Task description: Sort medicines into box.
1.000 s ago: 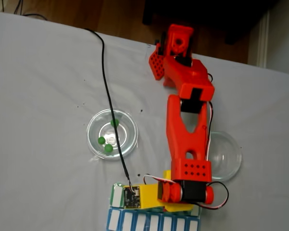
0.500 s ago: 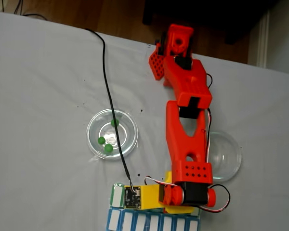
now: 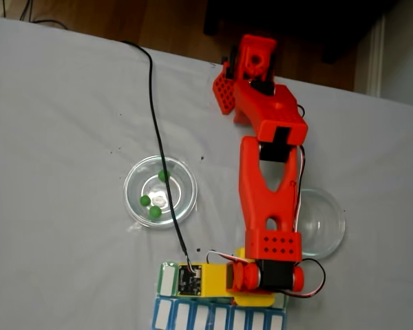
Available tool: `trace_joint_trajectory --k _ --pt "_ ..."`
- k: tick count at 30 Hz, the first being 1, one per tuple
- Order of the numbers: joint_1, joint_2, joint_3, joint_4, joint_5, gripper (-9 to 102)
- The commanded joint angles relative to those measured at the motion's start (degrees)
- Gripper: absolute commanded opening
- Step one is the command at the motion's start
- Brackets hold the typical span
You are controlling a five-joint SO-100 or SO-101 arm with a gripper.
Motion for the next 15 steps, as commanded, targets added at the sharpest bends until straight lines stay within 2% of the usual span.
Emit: trace_joint_trajectory --k 1,8,15 --pt "-0.44 7.65 -1.49 -1.41 0.35 1" --pt "-0.62 7.38 -5.89 3.60 0.44 1" --pt "-1.32 7.38 -7.38 4.48 1.05 1"
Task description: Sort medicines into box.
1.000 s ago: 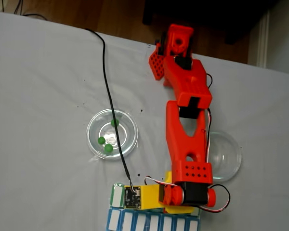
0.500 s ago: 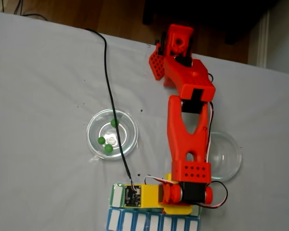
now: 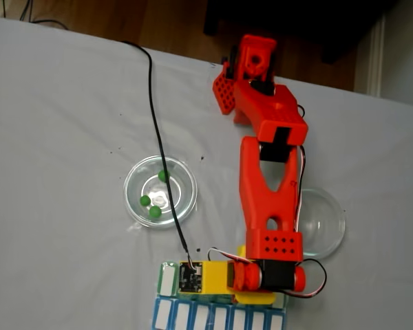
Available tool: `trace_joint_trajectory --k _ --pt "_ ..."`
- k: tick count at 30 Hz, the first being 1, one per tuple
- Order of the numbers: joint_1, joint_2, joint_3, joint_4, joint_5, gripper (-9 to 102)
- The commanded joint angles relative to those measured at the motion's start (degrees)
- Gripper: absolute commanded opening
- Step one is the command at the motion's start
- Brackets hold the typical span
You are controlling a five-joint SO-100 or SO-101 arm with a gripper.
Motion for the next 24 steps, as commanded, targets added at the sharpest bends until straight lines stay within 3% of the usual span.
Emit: trace_joint_trajectory --k 1,9,24 --pt "-1.14 7.21 -6.15 0.35 0.88 1" --pt "-1.41 5.89 -8.17 0.26 2.81 1" --pt "-2.55 11.16 5.10 -10.81 5.45 1"
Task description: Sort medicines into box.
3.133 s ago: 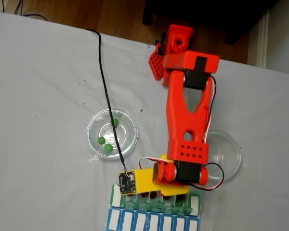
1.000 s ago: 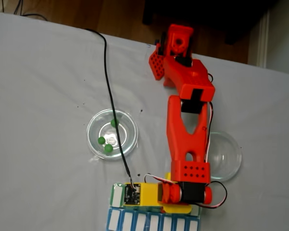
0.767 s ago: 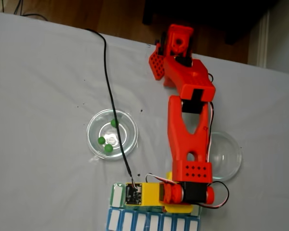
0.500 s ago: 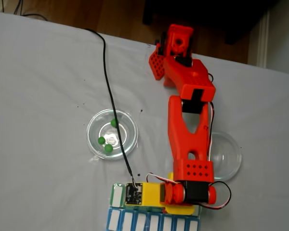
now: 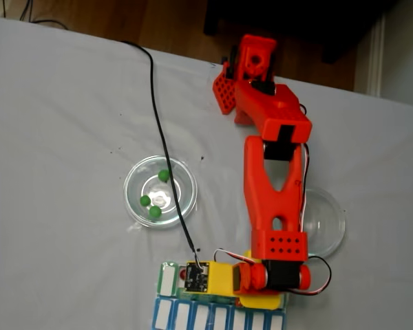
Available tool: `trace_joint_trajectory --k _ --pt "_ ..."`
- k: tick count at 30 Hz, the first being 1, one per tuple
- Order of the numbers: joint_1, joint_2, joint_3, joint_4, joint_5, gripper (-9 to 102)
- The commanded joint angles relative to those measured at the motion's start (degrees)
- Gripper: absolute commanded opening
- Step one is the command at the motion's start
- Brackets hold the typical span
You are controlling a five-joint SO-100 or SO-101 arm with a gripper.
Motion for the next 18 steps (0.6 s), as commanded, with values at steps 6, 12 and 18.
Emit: trace_joint_trajectory --k 6,12,18 --pt "-0.62 10.81 0.97 -2.37 -0.09 5" --pt "-0.44 13.27 2.64 -1.41 -1.41 22" --pt "-0.35 14.24 3.60 -1.32 -2.29 24"
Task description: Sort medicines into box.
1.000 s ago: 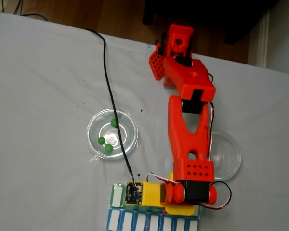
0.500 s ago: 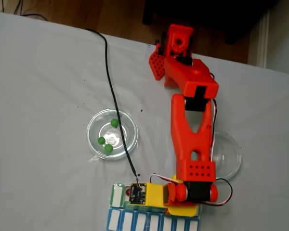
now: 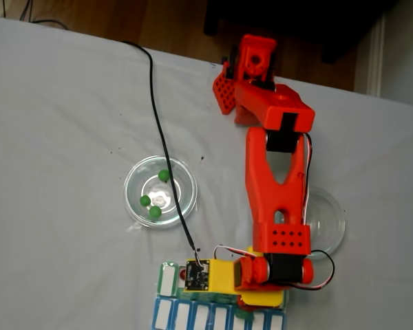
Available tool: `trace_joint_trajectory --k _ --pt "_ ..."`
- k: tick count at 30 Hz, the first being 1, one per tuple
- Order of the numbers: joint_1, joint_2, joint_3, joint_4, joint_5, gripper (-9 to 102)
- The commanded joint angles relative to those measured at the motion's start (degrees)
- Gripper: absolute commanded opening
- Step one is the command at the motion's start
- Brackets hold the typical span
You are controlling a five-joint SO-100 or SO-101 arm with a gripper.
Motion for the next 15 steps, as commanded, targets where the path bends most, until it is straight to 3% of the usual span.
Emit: trace_joint_trajectory --k 1,15 --pt "-0.35 9.23 -1.49 0.35 -0.70 24" --pt "0.35 8.88 -2.81 2.02 -3.16 23"
